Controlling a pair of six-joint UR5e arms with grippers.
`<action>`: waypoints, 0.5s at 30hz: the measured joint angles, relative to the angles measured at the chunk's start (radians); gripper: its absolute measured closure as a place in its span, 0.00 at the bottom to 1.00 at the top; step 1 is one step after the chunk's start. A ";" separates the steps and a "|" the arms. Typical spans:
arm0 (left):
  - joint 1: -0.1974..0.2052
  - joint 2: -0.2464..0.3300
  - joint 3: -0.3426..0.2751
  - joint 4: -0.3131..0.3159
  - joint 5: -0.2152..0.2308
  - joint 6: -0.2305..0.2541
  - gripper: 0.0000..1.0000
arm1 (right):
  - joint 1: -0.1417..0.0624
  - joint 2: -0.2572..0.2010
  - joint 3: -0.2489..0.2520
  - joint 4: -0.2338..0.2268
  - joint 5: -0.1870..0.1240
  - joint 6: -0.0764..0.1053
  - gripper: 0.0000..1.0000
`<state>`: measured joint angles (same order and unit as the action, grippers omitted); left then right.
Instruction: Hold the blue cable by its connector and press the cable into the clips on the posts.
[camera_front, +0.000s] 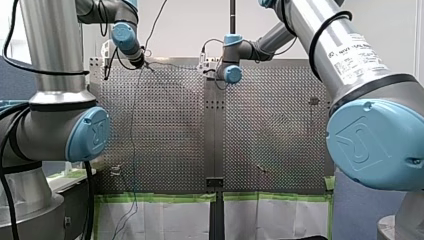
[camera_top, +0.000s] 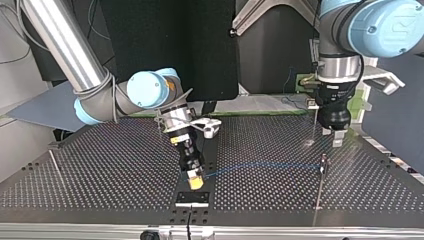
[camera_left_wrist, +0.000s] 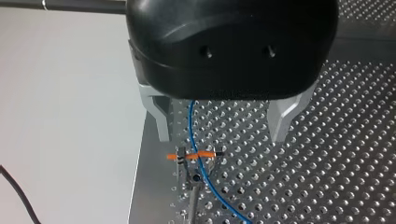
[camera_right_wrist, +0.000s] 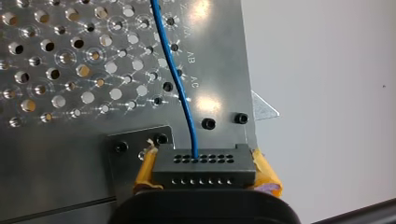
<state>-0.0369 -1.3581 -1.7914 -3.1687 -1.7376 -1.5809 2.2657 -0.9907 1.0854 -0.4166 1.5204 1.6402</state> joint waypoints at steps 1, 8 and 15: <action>-0.001 0.000 0.000 0.000 -0.003 0.000 0.00 | 0.000 0.000 0.000 0.000 0.000 0.000 1.00; -0.006 0.000 0.000 -0.001 -0.008 0.001 0.00 | 0.000 0.000 0.000 0.001 0.000 0.000 1.00; -0.009 0.000 0.000 0.004 0.006 0.009 0.00 | -0.001 0.001 0.000 0.001 0.000 0.000 1.00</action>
<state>-0.0456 -1.3579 -1.7913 -3.1647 -1.7321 -1.5719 2.2651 -0.9894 1.0852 -0.4158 1.5205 1.6401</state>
